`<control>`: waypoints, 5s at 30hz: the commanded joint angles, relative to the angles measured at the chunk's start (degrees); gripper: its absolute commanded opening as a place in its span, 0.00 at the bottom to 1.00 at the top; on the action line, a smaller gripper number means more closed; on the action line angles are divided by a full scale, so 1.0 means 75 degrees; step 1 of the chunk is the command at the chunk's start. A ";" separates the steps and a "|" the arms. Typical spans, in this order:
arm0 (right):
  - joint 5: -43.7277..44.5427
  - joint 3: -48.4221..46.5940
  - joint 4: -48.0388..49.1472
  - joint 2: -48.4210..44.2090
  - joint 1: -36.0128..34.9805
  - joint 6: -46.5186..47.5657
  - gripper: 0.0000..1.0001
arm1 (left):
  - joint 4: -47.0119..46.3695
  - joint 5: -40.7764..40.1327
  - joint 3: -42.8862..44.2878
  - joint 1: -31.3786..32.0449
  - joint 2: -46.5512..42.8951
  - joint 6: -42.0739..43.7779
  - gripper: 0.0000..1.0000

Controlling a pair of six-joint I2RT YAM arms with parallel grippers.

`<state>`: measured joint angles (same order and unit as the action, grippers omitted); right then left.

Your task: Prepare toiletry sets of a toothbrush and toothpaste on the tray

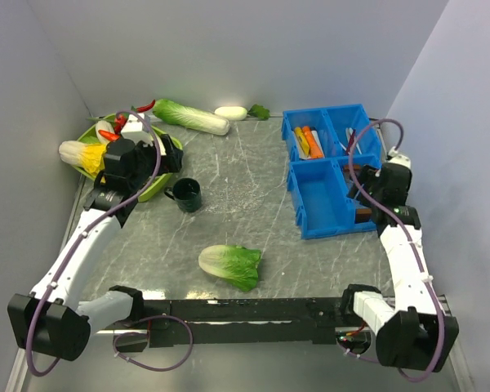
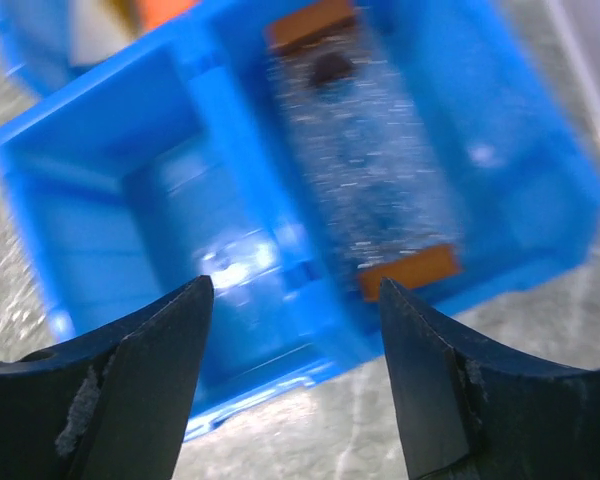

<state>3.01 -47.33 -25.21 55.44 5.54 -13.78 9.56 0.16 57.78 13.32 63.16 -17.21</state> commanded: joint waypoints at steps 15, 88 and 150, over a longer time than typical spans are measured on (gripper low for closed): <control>-0.0084 -0.1868 0.0514 0.3188 0.1078 0.0923 0.68 | -0.0525 0.0329 -0.0040 -0.0007 -0.0276 0.0115 0.96; -0.0835 -0.2959 -0.0072 0.5124 0.1324 0.1662 0.00 | -0.0291 0.0892 0.0113 0.0075 0.0556 0.0127 0.96; -0.1936 -0.3486 -0.0693 0.2253 0.0867 0.1134 0.00 | -0.0384 0.0986 0.0019 0.0778 0.0626 0.0279 0.96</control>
<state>-9.45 -72.79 -33.95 75.05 12.78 -4.25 8.40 6.66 56.86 18.81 67.77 -15.73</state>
